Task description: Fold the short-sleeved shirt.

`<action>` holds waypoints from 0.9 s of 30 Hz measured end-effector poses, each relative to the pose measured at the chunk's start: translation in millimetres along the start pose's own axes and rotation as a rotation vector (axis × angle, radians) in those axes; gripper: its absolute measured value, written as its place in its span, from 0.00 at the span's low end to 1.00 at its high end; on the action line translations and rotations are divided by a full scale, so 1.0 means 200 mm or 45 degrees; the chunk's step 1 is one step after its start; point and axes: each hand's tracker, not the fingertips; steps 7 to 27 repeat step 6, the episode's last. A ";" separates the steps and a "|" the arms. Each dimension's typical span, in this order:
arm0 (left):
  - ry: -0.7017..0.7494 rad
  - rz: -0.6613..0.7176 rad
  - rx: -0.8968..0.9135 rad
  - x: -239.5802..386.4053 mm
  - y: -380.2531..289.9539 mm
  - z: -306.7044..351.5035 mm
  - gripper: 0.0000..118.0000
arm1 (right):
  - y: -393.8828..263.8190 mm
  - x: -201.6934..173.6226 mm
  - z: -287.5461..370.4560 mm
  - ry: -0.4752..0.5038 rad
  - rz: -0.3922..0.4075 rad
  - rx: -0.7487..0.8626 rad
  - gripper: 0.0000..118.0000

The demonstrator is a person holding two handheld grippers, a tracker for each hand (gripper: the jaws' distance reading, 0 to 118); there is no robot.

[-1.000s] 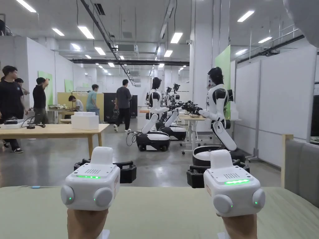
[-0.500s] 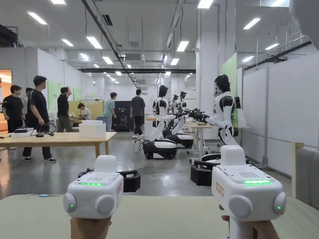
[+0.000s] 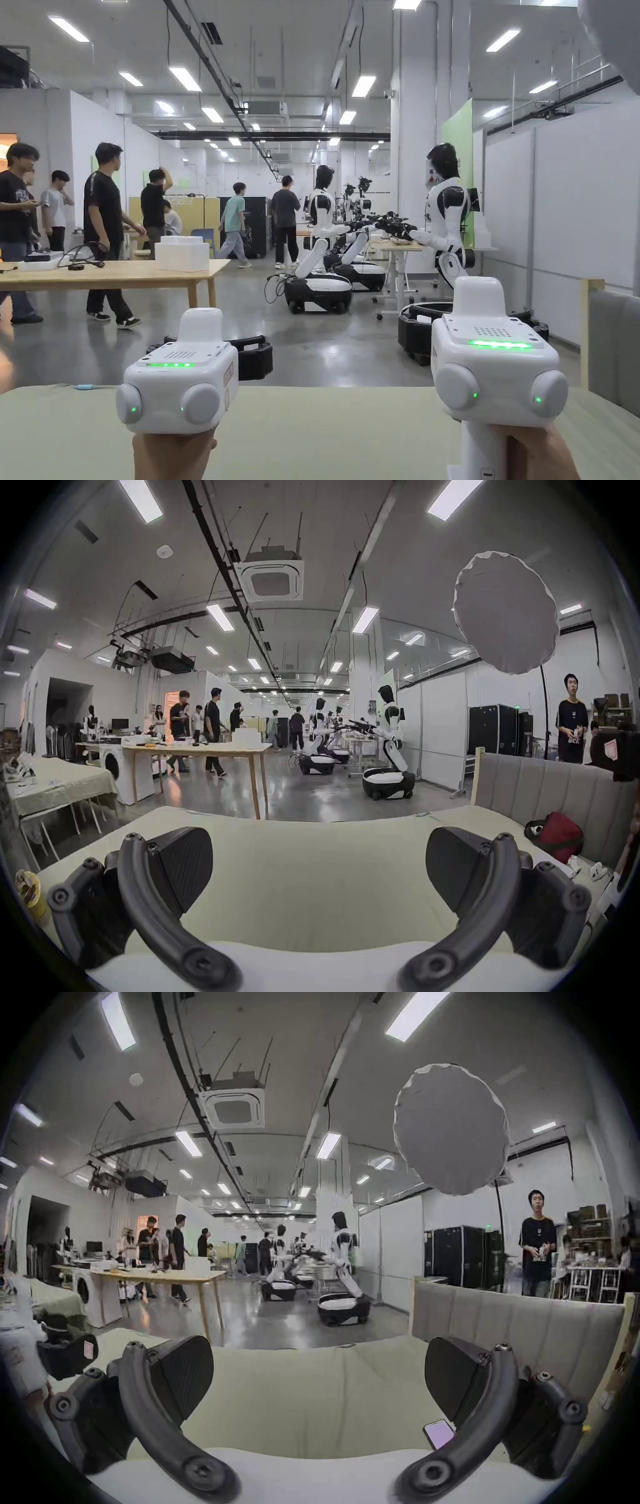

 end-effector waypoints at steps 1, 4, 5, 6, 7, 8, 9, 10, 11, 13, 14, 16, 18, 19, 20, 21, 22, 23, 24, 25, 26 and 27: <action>0.002 0.009 -0.005 0.00 0.00 0.00 1.00 | 0.01 0.00 -0.01 -0.020 0.007 0.004 1.00; 0.007 0.025 0.006 -0.02 0.00 0.00 1.00 | 0.01 0.01 -0.03 -0.024 0.007 0.010 1.00; 0.006 0.026 0.007 -0.03 0.00 0.00 1.00 | 0.01 0.01 -0.04 -0.030 -0.010 -0.007 1.00; 0.007 0.026 0.008 -0.03 0.00 0.00 1.00 | 0.00 0.02 -0.06 0.029 -0.042 -0.033 1.00; 0.007 0.026 0.008 -0.03 0.00 0.00 1.00 | 0.00 0.02 -0.06 0.029 -0.042 -0.033 1.00; 0.007 0.026 0.008 -0.03 0.00 0.00 1.00 | 0.00 0.02 -0.06 0.029 -0.042 -0.033 1.00; 0.007 0.026 0.008 -0.03 0.00 0.00 1.00 | 0.00 0.02 -0.06 0.029 -0.042 -0.033 1.00; 0.007 0.026 0.008 -0.03 0.00 0.00 1.00 | 0.00 0.02 -0.06 0.029 -0.042 -0.033 1.00; 0.007 0.026 0.008 -0.03 0.00 0.00 1.00 | 0.00 0.02 -0.06 0.029 -0.042 -0.033 1.00; 0.007 0.026 0.008 -0.03 0.00 0.00 1.00 | 0.00 0.02 -0.06 0.029 -0.042 -0.033 1.00; 0.007 0.026 0.008 -0.03 0.00 0.00 1.00 | 0.00 0.02 -0.06 0.029 -0.042 -0.033 1.00; 0.007 0.026 0.008 -0.03 0.00 0.00 1.00 | 0.00 0.02 -0.06 0.029 -0.042 -0.033 1.00; 0.007 0.026 0.008 -0.03 0.00 0.00 1.00 | 0.00 0.02 -0.06 0.029 -0.042 -0.033 1.00; 0.007 0.026 0.008 -0.03 0.00 0.00 1.00 | 0.00 0.02 -0.06 0.029 -0.042 -0.033 1.00; 0.007 0.026 0.008 -0.03 0.00 0.00 1.00 | 0.00 0.02 -0.06 0.029 -0.042 -0.033 1.00; 0.007 0.026 0.008 -0.03 0.00 0.00 1.00 | 0.00 0.02 -0.06 0.029 -0.042 -0.033 1.00; 0.007 0.026 0.008 -0.03 0.00 0.00 1.00 | 0.00 0.02 -0.06 0.029 -0.042 -0.033 1.00; 0.007 0.026 0.008 -0.03 0.00 0.00 1.00 | 0.00 0.02 -0.06 0.029 -0.042 -0.033 1.00; 0.007 0.026 0.008 -0.03 0.00 0.00 1.00 | 0.00 0.02 -0.06 0.029 -0.042 -0.033 1.00; 0.007 0.026 0.008 -0.03 0.00 0.00 1.00 | 0.00 0.02 -0.06 0.029 -0.042 -0.033 1.00; 0.007 0.026 0.008 -0.03 0.00 0.00 1.00 | 0.00 0.02 -0.06 0.029 -0.042 -0.033 1.00; 0.007 0.026 0.008 -0.03 0.00 0.00 1.00 | 0.00 0.02 -0.06 0.029 -0.042 -0.033 1.00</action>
